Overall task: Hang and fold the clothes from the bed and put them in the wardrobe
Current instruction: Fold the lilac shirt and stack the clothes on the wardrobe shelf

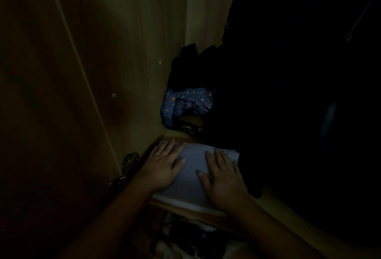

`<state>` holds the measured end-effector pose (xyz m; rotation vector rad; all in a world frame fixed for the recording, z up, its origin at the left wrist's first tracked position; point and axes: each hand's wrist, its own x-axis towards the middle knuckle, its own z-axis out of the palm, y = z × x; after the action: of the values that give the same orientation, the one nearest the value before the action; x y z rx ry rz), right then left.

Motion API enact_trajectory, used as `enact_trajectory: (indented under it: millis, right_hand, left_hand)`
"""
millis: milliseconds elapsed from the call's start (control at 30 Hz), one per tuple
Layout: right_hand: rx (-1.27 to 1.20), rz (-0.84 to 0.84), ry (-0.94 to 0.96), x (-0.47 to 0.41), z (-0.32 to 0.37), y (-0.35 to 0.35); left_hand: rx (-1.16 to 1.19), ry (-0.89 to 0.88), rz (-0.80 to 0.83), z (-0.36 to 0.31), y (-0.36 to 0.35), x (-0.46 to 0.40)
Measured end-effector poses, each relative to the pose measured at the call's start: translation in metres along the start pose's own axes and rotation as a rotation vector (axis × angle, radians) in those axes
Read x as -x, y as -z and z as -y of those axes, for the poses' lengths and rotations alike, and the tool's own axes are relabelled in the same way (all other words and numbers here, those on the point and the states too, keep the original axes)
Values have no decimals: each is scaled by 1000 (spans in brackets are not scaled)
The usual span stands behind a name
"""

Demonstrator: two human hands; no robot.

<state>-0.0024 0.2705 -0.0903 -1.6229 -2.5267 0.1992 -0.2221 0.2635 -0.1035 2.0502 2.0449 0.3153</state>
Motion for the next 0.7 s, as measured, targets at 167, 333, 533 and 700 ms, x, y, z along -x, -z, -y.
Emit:
enact_trajectory:
  millis: [167,333,533,700]
  right_hand:
    - [-150,40,-46,-8,-7,-9]
    - [-181,-22,-68,-1,-6,-7]
    - [-145,-84,-2,25,1,19]
    - [-176,-141,-41,85,-10,53]
  left_hand:
    - [21,13,16,-1,1,-2]
    - [-33,9,44,-6,6,-3]
    - [-150,-57,-36,-25,29,15]
    - [-72,-88,-31,-60,31,56]
